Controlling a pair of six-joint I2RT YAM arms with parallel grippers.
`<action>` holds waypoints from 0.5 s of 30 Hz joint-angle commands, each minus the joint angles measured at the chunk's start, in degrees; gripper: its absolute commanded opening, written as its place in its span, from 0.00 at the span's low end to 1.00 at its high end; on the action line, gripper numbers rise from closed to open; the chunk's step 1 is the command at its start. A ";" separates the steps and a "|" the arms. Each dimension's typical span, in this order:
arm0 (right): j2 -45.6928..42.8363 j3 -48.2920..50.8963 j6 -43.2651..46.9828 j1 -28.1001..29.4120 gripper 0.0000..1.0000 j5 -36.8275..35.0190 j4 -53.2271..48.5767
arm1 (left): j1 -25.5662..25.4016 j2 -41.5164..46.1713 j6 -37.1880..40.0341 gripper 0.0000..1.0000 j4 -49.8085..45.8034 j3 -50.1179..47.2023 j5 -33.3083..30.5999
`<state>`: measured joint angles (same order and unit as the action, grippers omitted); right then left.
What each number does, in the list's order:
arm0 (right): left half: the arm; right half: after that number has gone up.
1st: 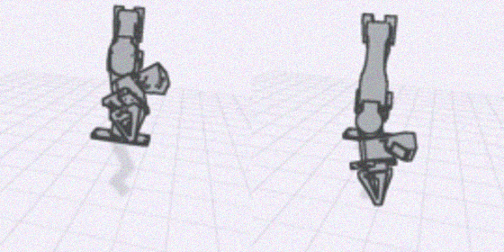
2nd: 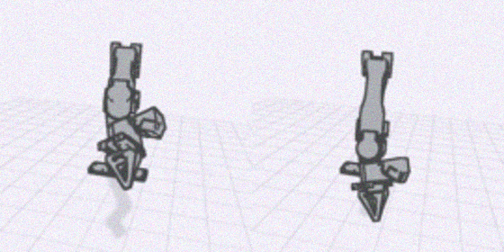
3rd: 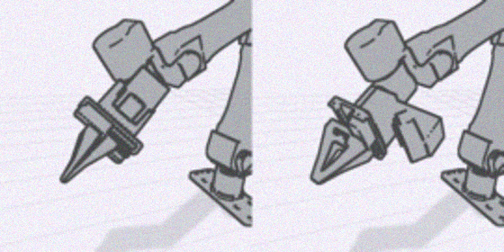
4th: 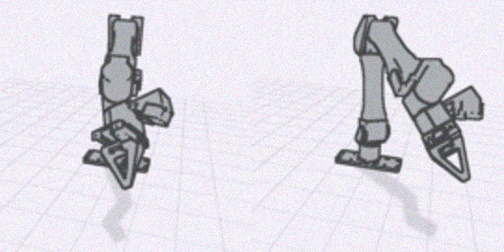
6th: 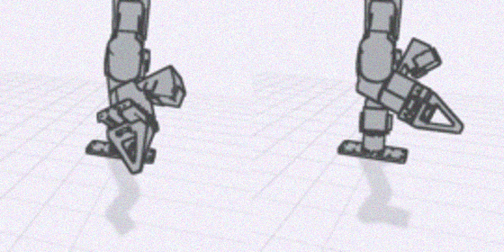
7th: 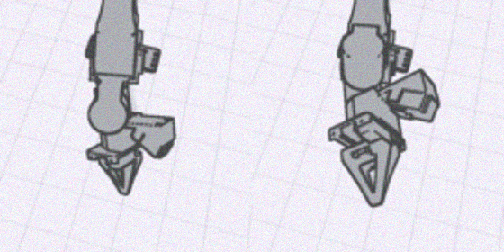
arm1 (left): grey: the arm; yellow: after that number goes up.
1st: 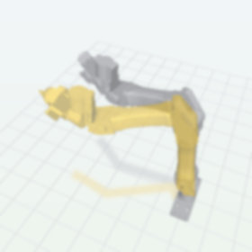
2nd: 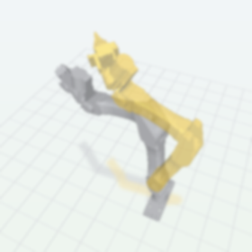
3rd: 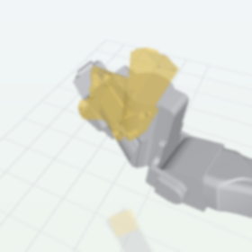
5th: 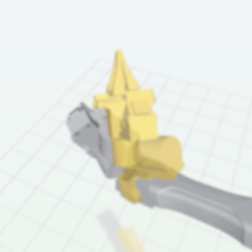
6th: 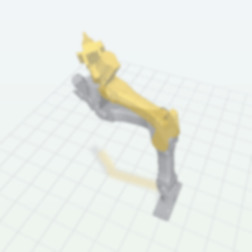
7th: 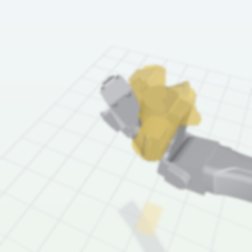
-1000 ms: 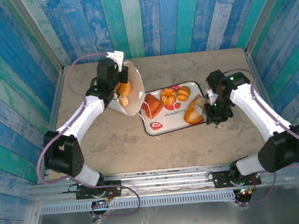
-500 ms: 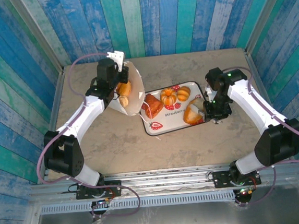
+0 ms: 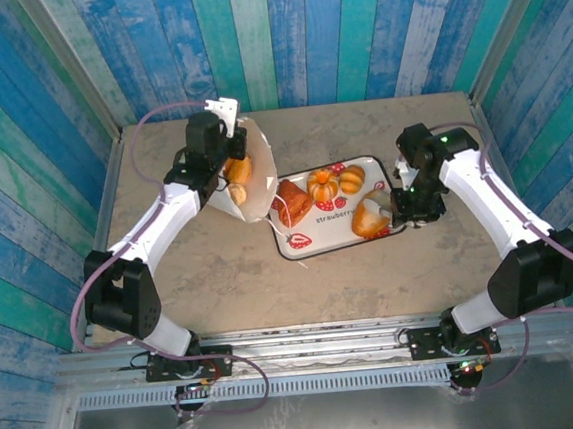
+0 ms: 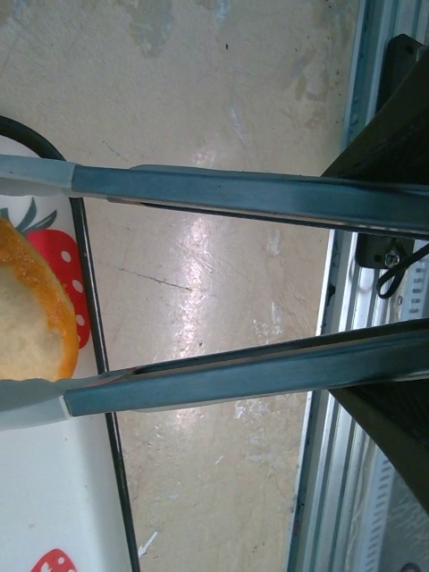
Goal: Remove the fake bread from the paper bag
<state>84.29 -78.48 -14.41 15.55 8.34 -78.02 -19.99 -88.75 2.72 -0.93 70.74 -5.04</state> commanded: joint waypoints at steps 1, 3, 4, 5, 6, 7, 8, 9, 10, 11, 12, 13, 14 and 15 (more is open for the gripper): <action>-2.11 -2.31 -0.56 -0.61 0.47 -0.69 -1.83 | 0.11 2.44 -0.55 0.00 2.07 0.09 0.69; -2.53 -2.90 -0.61 -0.78 0.47 -0.86 -2.33 | 0.12 2.44 -0.53 0.00 2.07 0.10 0.78; -2.79 -3.20 -0.72 -0.83 0.47 -0.95 -2.52 | 0.12 2.44 -0.53 0.00 2.07 0.18 0.73; -3.09 -3.56 -0.70 -0.87 0.46 -1.11 -2.76 | 0.11 2.44 -0.53 0.00 2.07 0.09 0.82; -3.36 -3.80 -0.80 -0.94 0.46 -1.22 -2.93 | 0.11 2.45 -0.53 0.00 2.08 0.10 0.81; -3.59 -3.99 -0.90 -1.00 0.46 -1.22 -3.15 | 0.11 2.44 -0.57 0.00 2.04 0.07 0.78; -3.86 -4.26 -0.88 -1.00 0.46 -1.27 -3.47 | 0.10 2.44 -0.54 0.00 2.07 0.10 0.65; -4.11 -4.64 -0.96 -1.05 0.46 -1.35 -3.62 | 0.12 2.45 -0.55 0.00 2.07 0.10 0.65; -4.24 -4.96 -1.03 -1.13 0.45 -1.31 -3.91 | 0.10 2.44 -0.56 0.00 2.07 0.04 0.66; -4.52 -5.45 -1.13 -1.14 0.45 -1.31 -4.13 | 0.10 2.46 -0.54 0.00 2.06 0.15 0.65; -4.72 -6.16 -1.23 -1.12 0.45 -1.22 -4.50 | 0.09 2.54 -0.53 0.00 2.07 0.18 0.65; -4.88 -6.70 -1.30 -1.14 0.44 -1.05 -4.79 | 0.10 2.62 -0.55 0.00 2.07 0.11 0.66; -5.16 -7.38 -1.40 -1.14 0.44 -0.89 -5.01 | 0.12 2.70 -0.45 0.00 2.07 0.06 0.64; -5.50 -8.25 -1.58 -1.14 0.43 -0.51 -5.28 | 0.08 2.73 -0.40 0.00 2.07 0.09 0.56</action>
<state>80.68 -83.99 -15.31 14.79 7.66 -81.14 -19.99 -88.75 2.72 -0.91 70.74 -5.04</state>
